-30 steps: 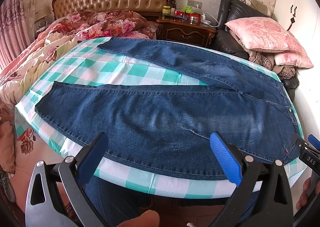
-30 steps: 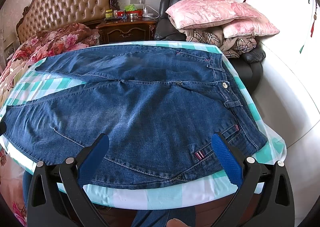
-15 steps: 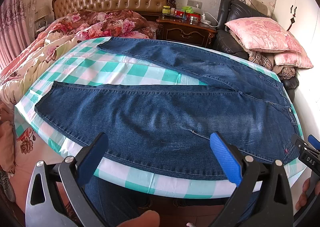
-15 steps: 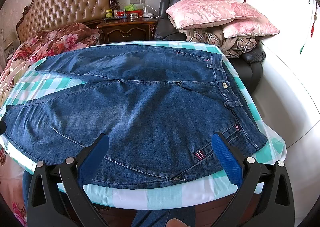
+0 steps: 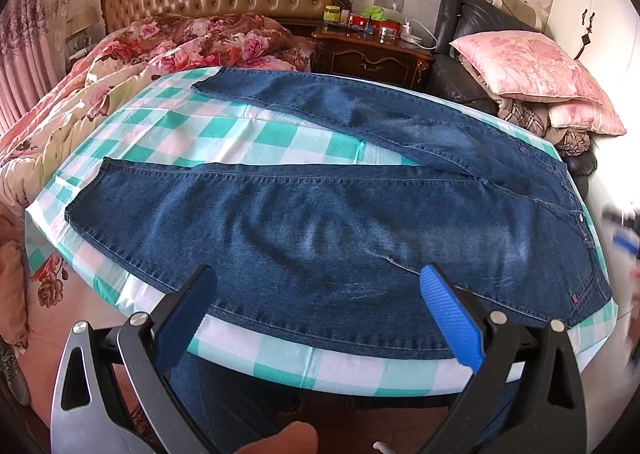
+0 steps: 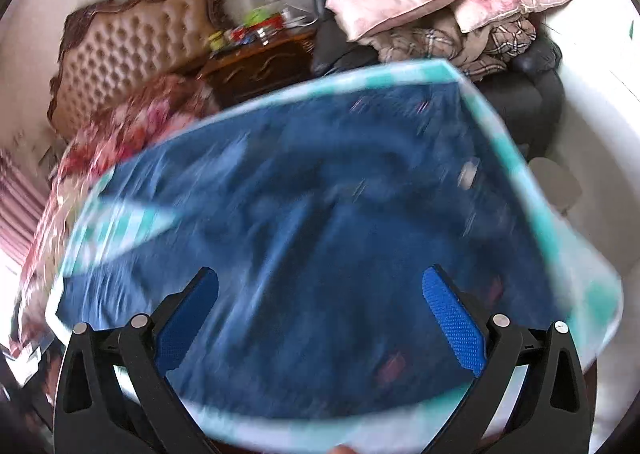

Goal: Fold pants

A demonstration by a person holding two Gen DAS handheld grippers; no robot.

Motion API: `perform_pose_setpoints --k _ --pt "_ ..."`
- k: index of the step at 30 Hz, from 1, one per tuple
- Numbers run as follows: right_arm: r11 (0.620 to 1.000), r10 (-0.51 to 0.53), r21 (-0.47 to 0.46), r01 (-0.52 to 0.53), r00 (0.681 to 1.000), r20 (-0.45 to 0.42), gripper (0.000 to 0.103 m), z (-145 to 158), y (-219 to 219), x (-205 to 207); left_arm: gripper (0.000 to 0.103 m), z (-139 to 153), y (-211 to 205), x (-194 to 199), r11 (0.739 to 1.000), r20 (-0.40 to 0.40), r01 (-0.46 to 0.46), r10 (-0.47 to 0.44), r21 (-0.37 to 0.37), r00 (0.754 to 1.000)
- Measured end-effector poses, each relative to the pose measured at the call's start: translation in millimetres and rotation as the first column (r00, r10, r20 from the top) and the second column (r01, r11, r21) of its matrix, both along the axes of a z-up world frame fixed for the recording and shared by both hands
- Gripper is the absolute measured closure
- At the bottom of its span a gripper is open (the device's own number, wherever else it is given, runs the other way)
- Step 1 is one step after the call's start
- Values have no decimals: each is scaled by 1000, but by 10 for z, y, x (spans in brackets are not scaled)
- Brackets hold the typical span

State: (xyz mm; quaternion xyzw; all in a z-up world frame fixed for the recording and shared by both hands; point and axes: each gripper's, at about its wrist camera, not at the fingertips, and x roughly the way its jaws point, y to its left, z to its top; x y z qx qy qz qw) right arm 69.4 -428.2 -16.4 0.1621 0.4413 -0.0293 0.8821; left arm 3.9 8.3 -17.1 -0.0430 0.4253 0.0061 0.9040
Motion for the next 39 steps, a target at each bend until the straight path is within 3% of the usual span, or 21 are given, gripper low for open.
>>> perform_pose_setpoints --k 2,5,8,11,14,20,22,26,28,31,34,38,39 --pt "999 -10 -34 10 1000 -18 4 33 -484 469 1 -15 40 22 1000 -2 -6 6 -12 1000" --pt "1000 -3 -4 2 997 -80 4 -59 -1141 1218 1 -53 80 67 999 -16 -14 14 -30 1000" --pt "999 38 -31 -42 992 -122 10 -188 -1434 1727 1 -113 127 111 999 -41 -23 21 -48 999" --pt "998 58 12 -57 986 -154 16 -343 -1648 2108 1 -153 197 170 998 -67 -31 27 -63 997" --pt "1000 21 12 -19 980 -200 16 -518 -1820 2377 2 -163 274 238 995 -82 -47 40 -91 996" --pt "1000 -6 -20 1 970 -245 18 -724 -1945 2619 2 -137 290 398 996 -76 -44 39 -71 996" --pt "1000 20 -11 -23 968 -249 31 -791 -1919 2645 2 -134 284 456 997 -75 -42 36 -71 997" --pt "998 42 -39 -54 965 -260 49 -884 -1859 2661 2 -83 288 628 993 -58 -28 21 -117 998" --pt "996 57 -52 -73 965 -255 95 -868 -1845 2650 10 -77 305 726 990 -57 -21 13 -142 998" --pt "995 76 -43 -85 979 -187 98 -690 -1807 2572 17 -74 388 985 978 -71 8 -24 -207 997" --pt "990 131 -46 -134 989 -65 98 -311 -1645 2371 23 19 603 1434 967 -72 3 -22 -255 997" --pt "981 195 -13 -195 977 83 98 153 -1433 2005 29 134 1087 2423 916 -104 -71 32 -394 994" --pt "976 218 -10 -218 968 121 98 273 -1360 1868 37 112 1243 2778 893 -133 -115 62 -436 989"
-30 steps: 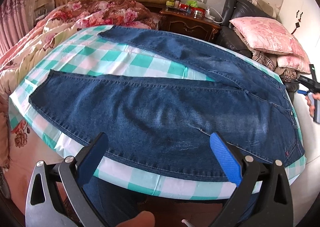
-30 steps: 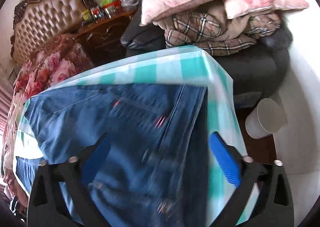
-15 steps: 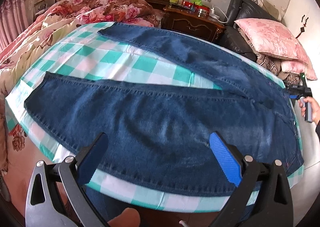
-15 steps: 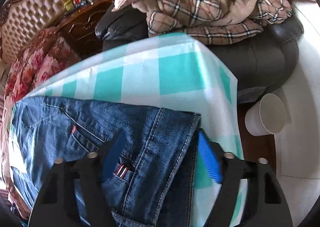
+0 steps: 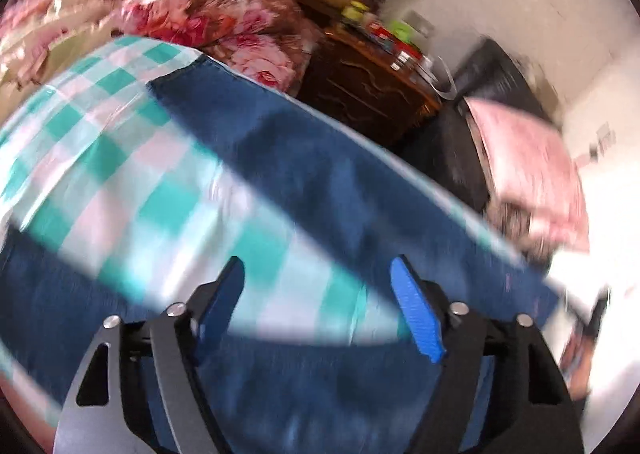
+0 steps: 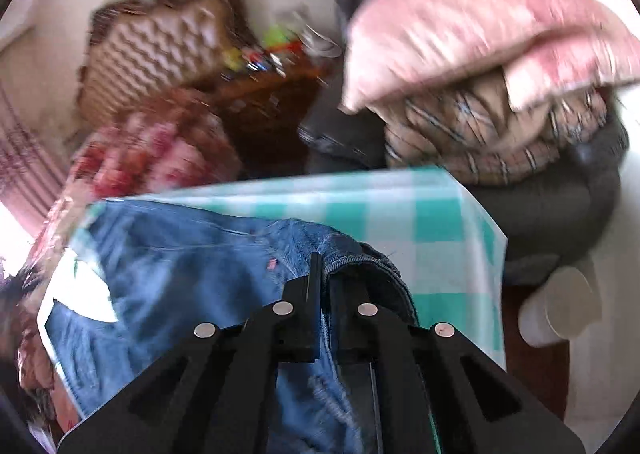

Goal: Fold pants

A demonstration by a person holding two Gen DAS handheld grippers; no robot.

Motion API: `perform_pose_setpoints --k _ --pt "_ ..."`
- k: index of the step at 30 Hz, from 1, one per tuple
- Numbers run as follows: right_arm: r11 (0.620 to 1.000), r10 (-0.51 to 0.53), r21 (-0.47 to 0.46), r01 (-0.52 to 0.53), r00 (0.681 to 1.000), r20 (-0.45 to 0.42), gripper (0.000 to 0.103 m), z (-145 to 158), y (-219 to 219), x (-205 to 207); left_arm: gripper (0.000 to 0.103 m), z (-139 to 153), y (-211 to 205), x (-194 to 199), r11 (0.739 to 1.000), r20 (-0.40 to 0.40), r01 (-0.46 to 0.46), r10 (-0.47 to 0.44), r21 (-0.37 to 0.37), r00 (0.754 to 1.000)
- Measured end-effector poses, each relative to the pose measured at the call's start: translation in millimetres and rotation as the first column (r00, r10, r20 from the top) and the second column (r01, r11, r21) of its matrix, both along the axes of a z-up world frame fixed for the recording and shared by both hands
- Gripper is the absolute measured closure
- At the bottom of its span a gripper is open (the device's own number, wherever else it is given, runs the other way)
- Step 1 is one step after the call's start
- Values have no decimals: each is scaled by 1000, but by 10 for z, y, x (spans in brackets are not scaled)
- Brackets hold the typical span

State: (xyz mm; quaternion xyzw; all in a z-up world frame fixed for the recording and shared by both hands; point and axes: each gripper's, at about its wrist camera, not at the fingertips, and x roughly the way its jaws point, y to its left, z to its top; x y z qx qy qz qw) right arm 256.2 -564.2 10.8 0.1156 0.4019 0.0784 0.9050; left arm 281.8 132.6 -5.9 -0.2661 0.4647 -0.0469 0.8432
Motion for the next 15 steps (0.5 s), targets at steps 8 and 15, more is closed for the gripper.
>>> perform_pose_setpoints --k 8,15 --pt "994 83 64 -93 987 138 98 424 267 -631 52 -695 582 2114 971 -245 -177 135 -160 960" --pt "975 163 104 -195 951 262 98 718 338 -1197 52 -1101 650 2686 941 -316 -272 202 -199 927"
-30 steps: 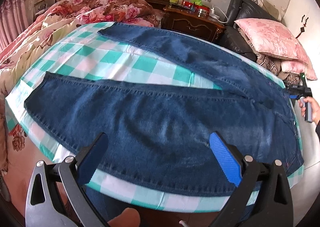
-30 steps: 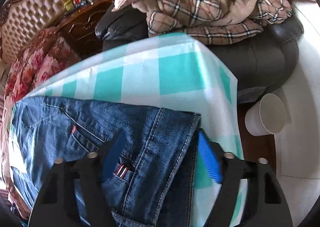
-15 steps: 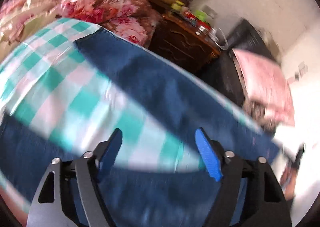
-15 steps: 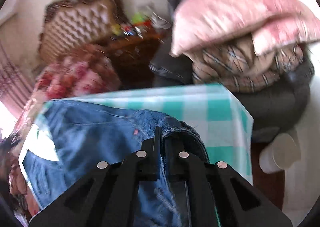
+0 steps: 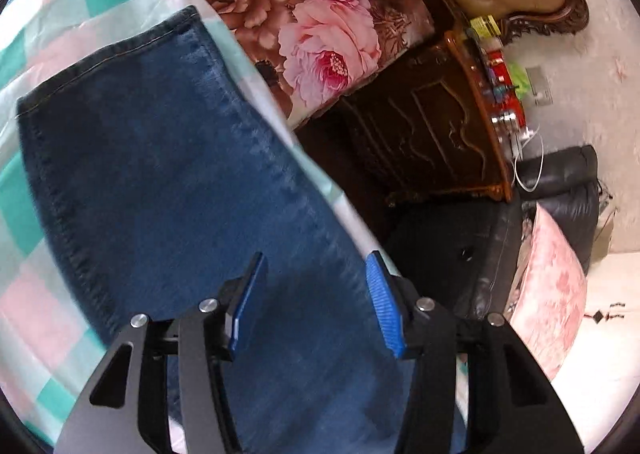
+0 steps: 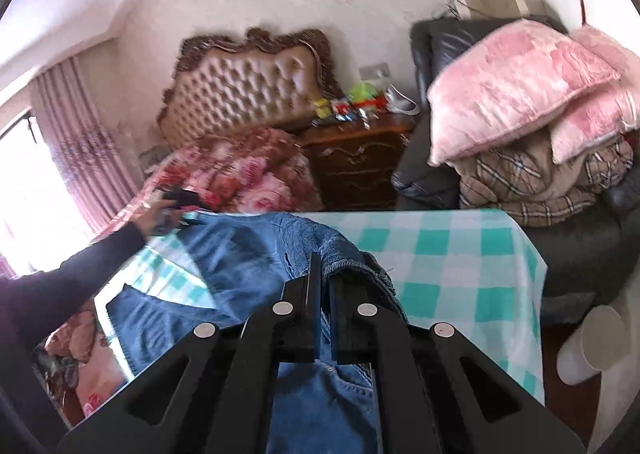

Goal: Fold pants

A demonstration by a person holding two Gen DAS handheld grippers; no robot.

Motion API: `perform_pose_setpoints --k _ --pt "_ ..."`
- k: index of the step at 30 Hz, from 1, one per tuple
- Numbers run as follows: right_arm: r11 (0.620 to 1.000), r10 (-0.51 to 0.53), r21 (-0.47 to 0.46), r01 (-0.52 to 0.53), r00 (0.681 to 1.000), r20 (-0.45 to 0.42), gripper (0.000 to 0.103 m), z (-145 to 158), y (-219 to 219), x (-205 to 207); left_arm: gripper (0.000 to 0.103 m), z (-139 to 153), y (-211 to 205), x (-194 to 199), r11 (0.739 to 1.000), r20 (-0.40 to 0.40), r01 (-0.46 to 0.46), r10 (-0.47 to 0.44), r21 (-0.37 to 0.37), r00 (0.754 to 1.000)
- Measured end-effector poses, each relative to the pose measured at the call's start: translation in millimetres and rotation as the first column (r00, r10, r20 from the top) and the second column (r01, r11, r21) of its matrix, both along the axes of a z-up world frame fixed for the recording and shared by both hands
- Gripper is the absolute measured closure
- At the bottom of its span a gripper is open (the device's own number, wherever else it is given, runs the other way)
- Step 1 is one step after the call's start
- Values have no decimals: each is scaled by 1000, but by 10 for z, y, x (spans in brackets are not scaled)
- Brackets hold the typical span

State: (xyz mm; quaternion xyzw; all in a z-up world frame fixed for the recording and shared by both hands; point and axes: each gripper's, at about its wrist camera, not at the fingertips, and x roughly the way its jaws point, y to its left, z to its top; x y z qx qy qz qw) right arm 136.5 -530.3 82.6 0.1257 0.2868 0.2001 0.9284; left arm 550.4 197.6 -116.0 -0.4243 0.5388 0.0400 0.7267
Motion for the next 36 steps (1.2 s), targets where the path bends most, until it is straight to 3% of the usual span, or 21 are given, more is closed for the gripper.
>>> perform_pose_setpoints --k 5,10,11,12,13,17,19,21,23,25,26,27,28,30,32,35,36 --pt "994 105 19 -108 989 103 98 115 41 -515 49 -80 -114 -34 999 -29 17 -18 -43 999" --pt "979 202 -14 -201 972 118 98 133 208 -1014 51 -285 -203 -167 985 -54 14 -23 -172 998" --pt "978 207 -25 -206 971 118 98 139 235 -1052 61 -283 -230 -215 985 -51 26 -35 -171 998" --pt "980 199 -40 -195 973 115 98 149 254 -1116 98 -230 -223 -334 995 -69 21 -28 -101 997" --pt "984 178 -34 -175 978 107 98 139 237 -1141 101 -173 -192 -478 998 -78 5 -10 -65 997" --pt "996 92 13 -93 993 80 98 2 35 -1240 101 288 56 -1417 990 64 -37 46 -136 997" --pt "997 47 53 -50 997 53 98 -176 -132 -1278 101 525 205 -2195 995 149 -35 49 -93 988" --pt "996 -12 84 12 1000 -10 98 -438 -289 -1295 101 528 266 -2864 997 170 -51 61 -61 984" --pt "989 -62 125 75 993 -103 98 -708 -427 -1293 100 347 323 -3623 993 176 -85 98 -80 979" --pt "972 -123 172 160 971 -207 97 -1008 -540 -1324 90 134 372 -4058 993 169 -101 110 -59 980" --pt "963 -142 190 193 956 -255 96 -1154 -554 -1347 88 15 405 -4245 991 159 -119 127 -63 979" --pt "956 -156 198 218 945 -289 92 -1247 -550 -1361 76 -172 479 -4407 985 143 -141 154 -99 978" --pt "945 -180 202 256 926 -333 87 -1354 -542 -1373 72 -314 530 -4520 978 136 -155 174 -137 975" --pt "922 -224 212 325 891 -394 85 -1511 -537 -1411 69 -445 612 -4658 965 155 -174 206 -196 966" --pt "887 -256 246 391 859 -443 82 -1617 -577 -1476 59 -447 740 -4770 957 197 -191 235 -220 952" --pt "840 -307 273 469 826 -473 76 -1684 -629 -1649 56 -429 921 -4872 932 231 -239 305 -274 924" --pt "825 -320 284 489 818 -477 68 -1678 -613 -1701 56 -428 1009 -4886 922 235 -255 327 -290 915"
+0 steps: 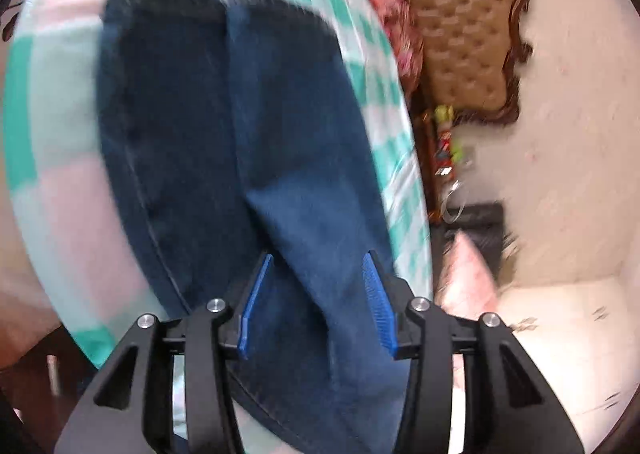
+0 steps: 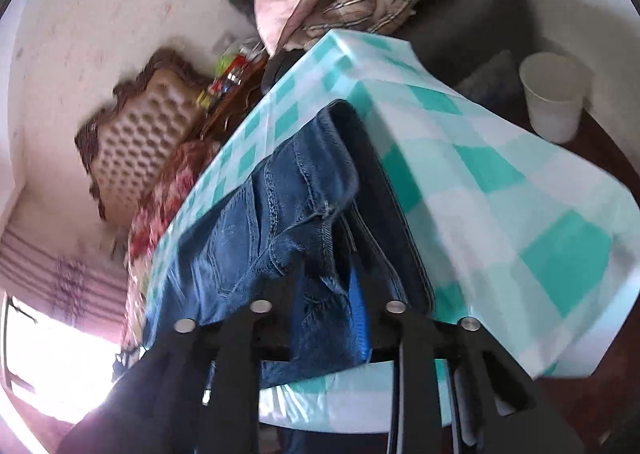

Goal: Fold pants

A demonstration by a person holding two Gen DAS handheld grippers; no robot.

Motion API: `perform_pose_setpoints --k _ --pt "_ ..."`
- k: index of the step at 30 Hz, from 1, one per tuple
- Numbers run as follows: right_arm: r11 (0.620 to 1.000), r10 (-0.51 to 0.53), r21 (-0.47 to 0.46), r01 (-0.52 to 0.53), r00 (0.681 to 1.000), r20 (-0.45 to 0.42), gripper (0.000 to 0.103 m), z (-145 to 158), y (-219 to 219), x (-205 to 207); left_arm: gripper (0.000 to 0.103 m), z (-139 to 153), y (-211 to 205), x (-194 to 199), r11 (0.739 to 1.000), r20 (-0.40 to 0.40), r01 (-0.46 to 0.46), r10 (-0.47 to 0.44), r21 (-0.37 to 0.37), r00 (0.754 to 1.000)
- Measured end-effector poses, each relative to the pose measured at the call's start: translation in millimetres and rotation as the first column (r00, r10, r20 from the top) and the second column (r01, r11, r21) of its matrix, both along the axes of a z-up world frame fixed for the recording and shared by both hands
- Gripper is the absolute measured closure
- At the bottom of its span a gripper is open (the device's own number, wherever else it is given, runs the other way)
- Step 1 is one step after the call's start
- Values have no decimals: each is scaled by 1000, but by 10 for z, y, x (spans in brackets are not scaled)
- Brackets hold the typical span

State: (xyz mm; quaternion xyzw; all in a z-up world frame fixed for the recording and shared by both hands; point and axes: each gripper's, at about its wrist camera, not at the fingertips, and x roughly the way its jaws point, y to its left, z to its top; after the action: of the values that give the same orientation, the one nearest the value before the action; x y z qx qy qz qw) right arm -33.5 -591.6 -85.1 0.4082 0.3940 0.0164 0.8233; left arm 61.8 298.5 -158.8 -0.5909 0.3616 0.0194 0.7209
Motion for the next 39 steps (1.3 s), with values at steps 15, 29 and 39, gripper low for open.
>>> perform_pose_setpoints --k 15,29,39 --pt "961 -263 63 268 962 -77 19 129 139 -335 60 -180 204 149 995 -68 -10 3 -102 998" --pt "977 -201 48 207 973 -112 87 -18 400 328 100 -228 244 421 994 -85 -1 -8 -111 996" --pt "987 -152 18 158 974 -168 92 -25 236 132 99 -100 134 -293 1000 -104 -15 15 8 994"
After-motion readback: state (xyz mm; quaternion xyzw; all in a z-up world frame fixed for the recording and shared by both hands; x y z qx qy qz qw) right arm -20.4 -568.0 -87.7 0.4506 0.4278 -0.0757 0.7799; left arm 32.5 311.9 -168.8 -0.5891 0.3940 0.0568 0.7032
